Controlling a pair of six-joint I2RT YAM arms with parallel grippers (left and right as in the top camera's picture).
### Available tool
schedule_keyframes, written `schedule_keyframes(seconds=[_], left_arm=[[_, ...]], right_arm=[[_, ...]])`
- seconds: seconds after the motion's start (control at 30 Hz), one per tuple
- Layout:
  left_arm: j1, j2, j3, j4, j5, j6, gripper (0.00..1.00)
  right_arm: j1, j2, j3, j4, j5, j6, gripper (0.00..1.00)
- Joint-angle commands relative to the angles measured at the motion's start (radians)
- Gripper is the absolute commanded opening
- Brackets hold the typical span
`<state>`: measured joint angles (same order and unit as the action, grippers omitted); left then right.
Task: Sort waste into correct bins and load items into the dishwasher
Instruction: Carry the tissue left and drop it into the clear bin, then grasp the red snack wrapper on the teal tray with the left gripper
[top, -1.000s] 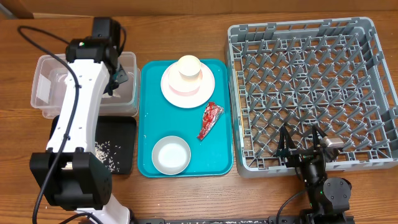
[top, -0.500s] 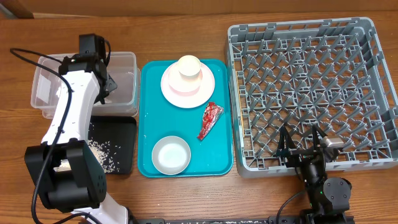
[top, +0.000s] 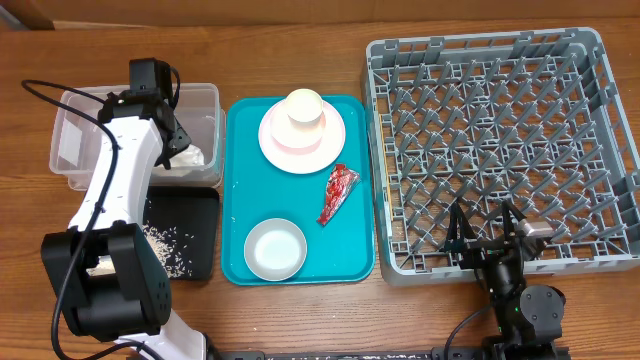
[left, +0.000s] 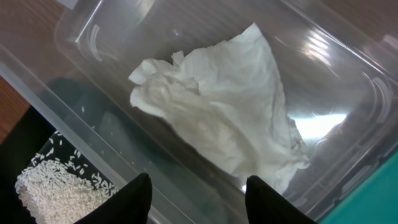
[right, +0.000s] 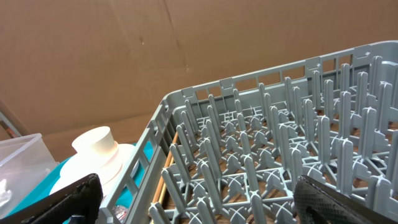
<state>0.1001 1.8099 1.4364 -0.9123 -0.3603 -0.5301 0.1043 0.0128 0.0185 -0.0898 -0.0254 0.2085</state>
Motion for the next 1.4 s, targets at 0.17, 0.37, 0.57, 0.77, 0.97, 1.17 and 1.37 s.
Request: schedule_keyframes(seconds=[0.17,0.37,0.57,0.77,0.97,1.17,1.37], left_arm=[[-0.012,-0.068,0.195,-0.132,0.333,0.138,0.5],[-0.069,-0.117,0.229,-0.251,0.578,0.151,0.5],[-0.225,-0.113,0.202,-0.317,0.586,0.199,0.5],[-0.416,-0.113,0.13,-0.262,0.518,0.2,0.52],[-0.576,-0.111,0.012,-0.114,0.517,0.194,0.54],[-0.679,-0.108,-0.095,0.057,0.508,0.194,0.54],[-0.717,-0.093,-0.148,0.124,0.457,0.193,0.54]], right_arm=[[-0.005,-0.008,-0.011,0.007,0.005,0.002,1.0],[-0.005,-0.008,-0.011,0.007,0.005,0.002,1.0],[-0.005,-0.008,-0.011,0.007,0.005,0.002,1.0],[-0.005,-0.008,-0.011,0.007,0.005,0.002,1.0],[-0.005,-0.008,-0.011,0.007,0.005,0.002,1.0],[-0.005,-0.008,-0.011,0.007,0.005,0.002,1.0],[-0.005,-0.008,-0.011,0.007,0.005,0.002,1.0]])
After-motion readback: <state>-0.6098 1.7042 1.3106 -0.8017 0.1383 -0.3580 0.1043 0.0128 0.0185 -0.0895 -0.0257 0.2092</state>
